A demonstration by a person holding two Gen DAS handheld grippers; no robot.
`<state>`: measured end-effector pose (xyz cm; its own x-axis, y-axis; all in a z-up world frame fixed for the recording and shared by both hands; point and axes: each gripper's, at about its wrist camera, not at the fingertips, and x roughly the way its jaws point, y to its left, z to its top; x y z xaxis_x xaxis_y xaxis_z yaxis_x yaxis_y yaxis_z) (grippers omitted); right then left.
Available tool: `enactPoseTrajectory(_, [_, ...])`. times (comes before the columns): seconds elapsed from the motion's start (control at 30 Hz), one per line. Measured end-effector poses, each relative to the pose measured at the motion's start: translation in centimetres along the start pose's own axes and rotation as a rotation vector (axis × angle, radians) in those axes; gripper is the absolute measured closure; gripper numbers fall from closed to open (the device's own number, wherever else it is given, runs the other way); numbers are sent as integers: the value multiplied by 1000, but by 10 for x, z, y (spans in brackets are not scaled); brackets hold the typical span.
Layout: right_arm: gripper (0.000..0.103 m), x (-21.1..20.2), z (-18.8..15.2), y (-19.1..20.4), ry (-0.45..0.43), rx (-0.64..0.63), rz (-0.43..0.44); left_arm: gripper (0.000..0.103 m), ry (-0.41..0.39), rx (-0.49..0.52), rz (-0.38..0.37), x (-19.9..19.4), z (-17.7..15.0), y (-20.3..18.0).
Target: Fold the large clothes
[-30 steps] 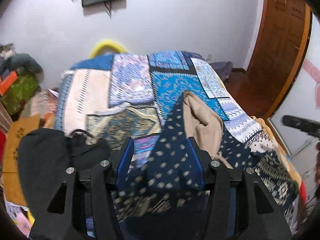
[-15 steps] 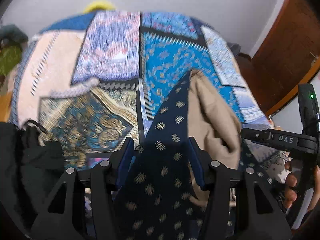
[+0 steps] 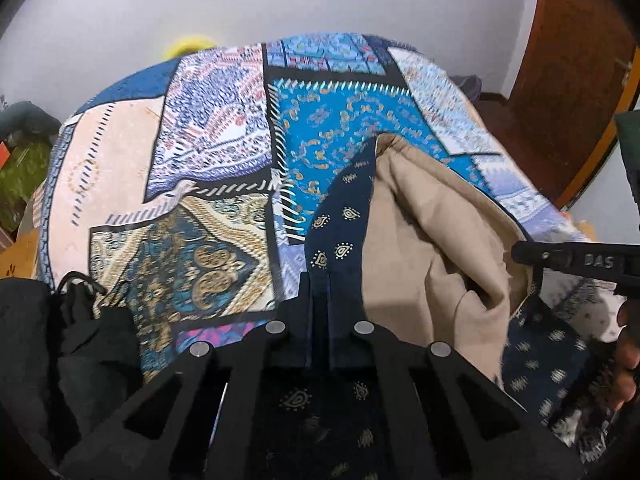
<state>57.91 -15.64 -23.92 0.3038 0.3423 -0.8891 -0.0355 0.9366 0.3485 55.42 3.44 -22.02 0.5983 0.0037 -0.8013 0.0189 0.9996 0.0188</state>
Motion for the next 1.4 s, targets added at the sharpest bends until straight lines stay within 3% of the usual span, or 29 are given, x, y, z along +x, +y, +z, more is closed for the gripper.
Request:
enactPoseTrajectory(0.13, [96,-54,-15,10,-71,-89,28,99,-41,-48,-96,-51,-6,19])
enactPoseTrajectory(0.3, [96,-132,-50,27,-171,-195,89,100,-115,-48,-160,-125,-32,33])
enactPoseTrajectory(0.53, [96,-206,-128,33,-238,-296,182,100,-152,-56,-225,-202,-111,43])
enactPoseTrajectory(0.63, [96,-210,-165,26,-238,-328,156,100,-121,-56,-230,-207,-146,43])
enactPoseTrajectory(0.77, [96,-191,-206,12,-213,-362,74,100,-76,-6,-170,-198,-188,39])
enactPoseTrajectory(0.93, [94,-161,-225,-2,-185,-366,-2,99,16,-5,-99,-169,-223,35])
enactPoseTrajectory(1.03, [93,-163,-231,1,-215,-400,-23,99,14,-19,-86,-166,-232,38])
enactPoseTrajectory(1.17, [86,-175,-232,14,-229,-469,-41,90,-13,16,-69,-176,-230,38])
enactPoseTrajectory(1.23, [68,-179,-230,21,-233,-501,-41,74,-43,39,-57,-184,-222,36])
enactPoseTrajectory(1.3, [57,-184,-224,29,-265,-527,-36,52,-86,39,-44,-191,-212,35])
enactPoseTrajectory(1.4, [56,-184,-218,41,-291,-560,-33,49,-129,26,-54,-196,-193,33])
